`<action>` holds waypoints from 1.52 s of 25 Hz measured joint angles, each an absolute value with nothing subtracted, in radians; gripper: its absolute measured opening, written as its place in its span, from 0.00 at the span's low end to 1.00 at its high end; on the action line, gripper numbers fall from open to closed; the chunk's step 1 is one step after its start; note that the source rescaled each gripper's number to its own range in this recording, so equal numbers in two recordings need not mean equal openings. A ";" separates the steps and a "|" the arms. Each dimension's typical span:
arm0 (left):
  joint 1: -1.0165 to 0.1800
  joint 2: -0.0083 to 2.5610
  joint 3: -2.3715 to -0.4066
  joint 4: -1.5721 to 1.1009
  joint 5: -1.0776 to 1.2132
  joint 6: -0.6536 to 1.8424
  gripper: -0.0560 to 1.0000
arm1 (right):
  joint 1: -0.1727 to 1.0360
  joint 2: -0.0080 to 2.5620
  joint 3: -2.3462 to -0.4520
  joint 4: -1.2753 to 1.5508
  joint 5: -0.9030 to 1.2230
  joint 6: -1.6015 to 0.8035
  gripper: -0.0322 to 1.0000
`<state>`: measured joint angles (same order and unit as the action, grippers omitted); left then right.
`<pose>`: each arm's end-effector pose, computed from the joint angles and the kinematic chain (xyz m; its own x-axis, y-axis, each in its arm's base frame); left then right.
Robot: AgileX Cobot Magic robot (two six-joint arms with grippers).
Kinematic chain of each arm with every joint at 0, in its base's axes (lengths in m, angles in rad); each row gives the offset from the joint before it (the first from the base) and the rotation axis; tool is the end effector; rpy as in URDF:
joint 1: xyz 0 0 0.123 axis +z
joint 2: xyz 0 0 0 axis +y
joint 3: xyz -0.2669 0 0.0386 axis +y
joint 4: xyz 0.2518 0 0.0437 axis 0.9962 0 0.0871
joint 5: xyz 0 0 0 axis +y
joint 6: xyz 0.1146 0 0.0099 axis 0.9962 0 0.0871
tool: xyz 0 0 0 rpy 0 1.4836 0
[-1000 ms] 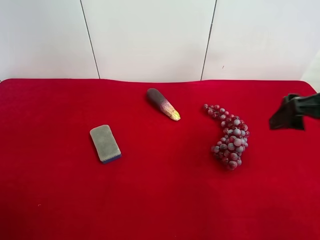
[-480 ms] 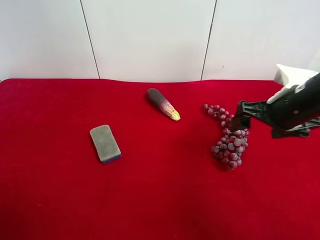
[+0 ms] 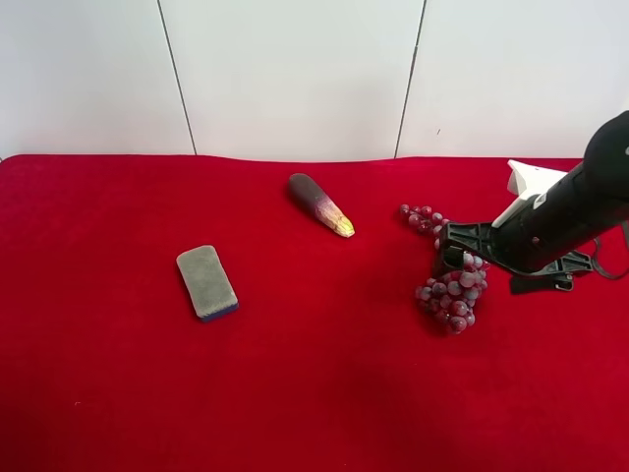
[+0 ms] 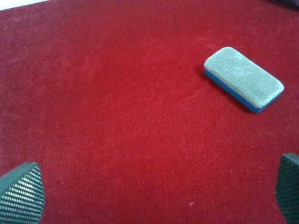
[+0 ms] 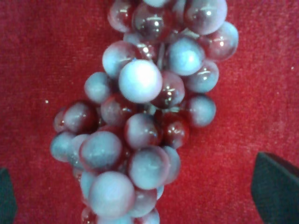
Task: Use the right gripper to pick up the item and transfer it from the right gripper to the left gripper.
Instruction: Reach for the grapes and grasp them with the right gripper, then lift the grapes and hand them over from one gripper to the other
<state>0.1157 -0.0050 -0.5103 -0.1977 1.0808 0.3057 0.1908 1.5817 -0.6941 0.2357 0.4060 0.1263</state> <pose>0.0335 -0.0162 0.2710 -0.4315 0.1582 -0.8881 0.1334 0.9849 0.1106 0.2691 0.0628 0.1151 -0.9352 0.1609 -0.3155 0.0987 0.9740 0.2040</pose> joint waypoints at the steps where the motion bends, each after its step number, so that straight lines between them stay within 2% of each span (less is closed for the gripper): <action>1: 0.116 -0.005 -0.510 -0.198 1.081 0.306 1.00 | 0.191 1.593 -0.695 0.236 0.403 0.126 1.00; 11: 0.116 -0.005 -0.510 -0.198 1.081 0.306 1.00 | 0.191 1.717 -0.695 0.256 0.347 0.127 1.00; 22: 0.116 -0.005 -0.510 -0.198 1.081 0.306 1.00 | 0.191 1.722 -0.695 0.258 0.328 0.123 0.98; 25: 0.116 -0.005 -0.510 -0.198 1.081 0.306 1.00 | 0.191 1.722 -0.695 0.263 0.326 0.124 0.79; 29: 0.116 -0.005 -0.510 -0.198 1.081 0.306 1.00 | 0.194 1.722 -0.698 0.273 0.324 0.125 0.38; 30: 0.116 -0.005 -0.510 -0.198 1.081 0.306 1.00 | 0.194 1.722 -0.698 0.273 0.323 0.121 0.35; 38: 0.116 -0.005 -0.510 -0.198 1.081 0.306 1.00 | 0.227 1.722 -0.698 0.277 0.267 0.112 0.34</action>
